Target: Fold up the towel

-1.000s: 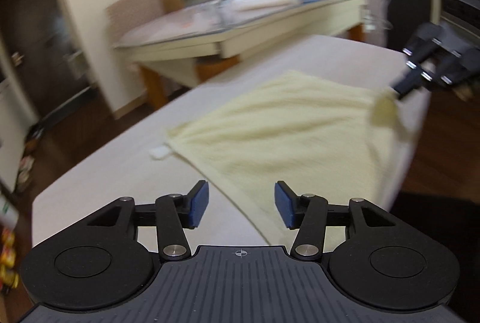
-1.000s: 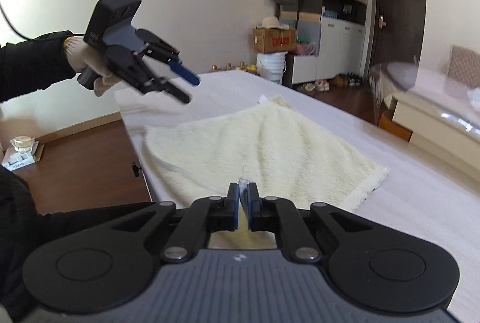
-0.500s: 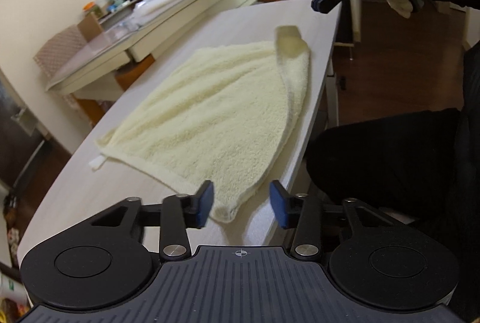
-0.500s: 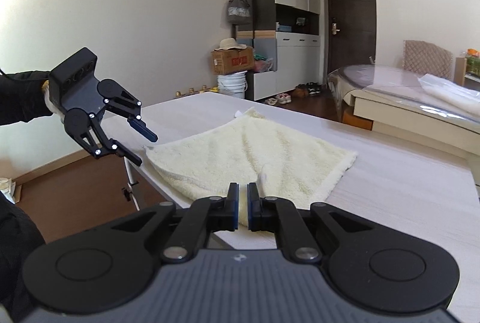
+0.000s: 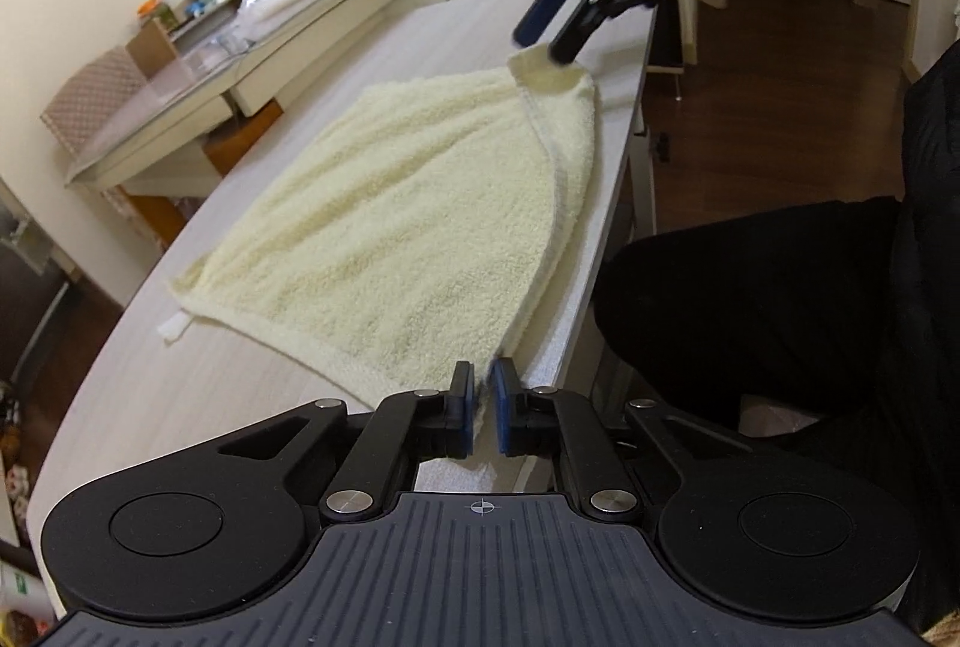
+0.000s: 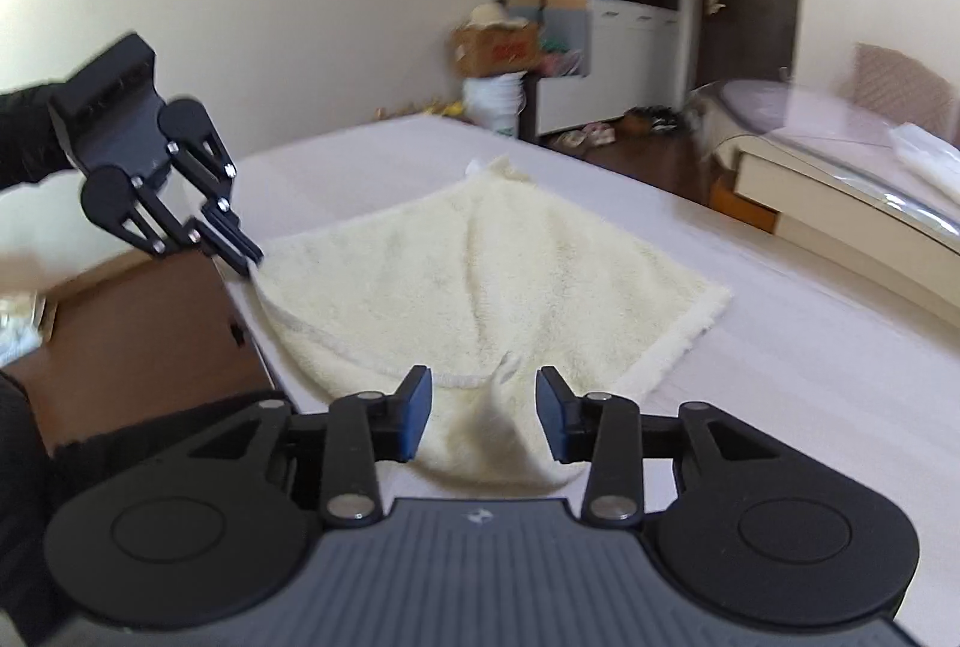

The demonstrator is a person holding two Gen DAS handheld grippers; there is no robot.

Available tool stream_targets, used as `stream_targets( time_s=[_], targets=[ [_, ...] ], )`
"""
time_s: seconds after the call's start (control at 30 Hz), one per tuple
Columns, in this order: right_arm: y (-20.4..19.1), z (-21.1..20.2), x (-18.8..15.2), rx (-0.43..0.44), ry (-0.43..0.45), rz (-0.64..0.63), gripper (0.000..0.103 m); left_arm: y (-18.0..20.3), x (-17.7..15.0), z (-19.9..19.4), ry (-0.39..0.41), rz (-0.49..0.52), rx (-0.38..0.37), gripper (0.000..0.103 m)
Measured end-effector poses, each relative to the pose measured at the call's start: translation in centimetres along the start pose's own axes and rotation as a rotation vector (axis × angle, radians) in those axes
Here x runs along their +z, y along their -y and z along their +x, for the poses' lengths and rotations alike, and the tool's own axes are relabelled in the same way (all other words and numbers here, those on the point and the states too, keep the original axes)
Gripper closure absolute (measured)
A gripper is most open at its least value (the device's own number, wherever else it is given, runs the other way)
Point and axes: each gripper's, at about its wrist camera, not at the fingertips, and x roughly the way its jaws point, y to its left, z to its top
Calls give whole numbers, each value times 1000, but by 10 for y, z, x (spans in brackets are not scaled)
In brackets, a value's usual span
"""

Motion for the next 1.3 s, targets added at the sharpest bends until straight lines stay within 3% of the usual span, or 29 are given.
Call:
stream_targets(
  time_s=[0.03, 0.13, 0.3, 0.43, 0.6, 0.77, 1.07, 1.3],
  targets=[
    [3, 6, 3, 18, -23, -5, 63, 0, 0, 0, 2, -7, 2, 95],
    [5, 11, 5, 73, -46, -6, 97, 0, 0, 0, 1, -25, 11, 95],
    [-24, -24, -2, 35, 55, -73, 98, -1, 4, -11, -15, -63, 20, 96],
    [-57, -58, -24, -27, 130, -75, 98, 10, 13, -27, -18, -52, -16, 96],
    [-81, -71, -54, -26, 150, -30, 98, 25, 20, -35, -56, -13, -40, 96],
    [-78, -79, -59, -42, 178, -4, 98, 15, 26, -37, -46, -52, -5, 96],
    [-71, -86, -54, -50, 185, -4, 98, 23, 18, -26, -67, 64, 16, 85],
    [-70, -84, -53, -49, 173, 10, 98, 39, 7, -10, -90, 182, 77, 85]
  ],
)
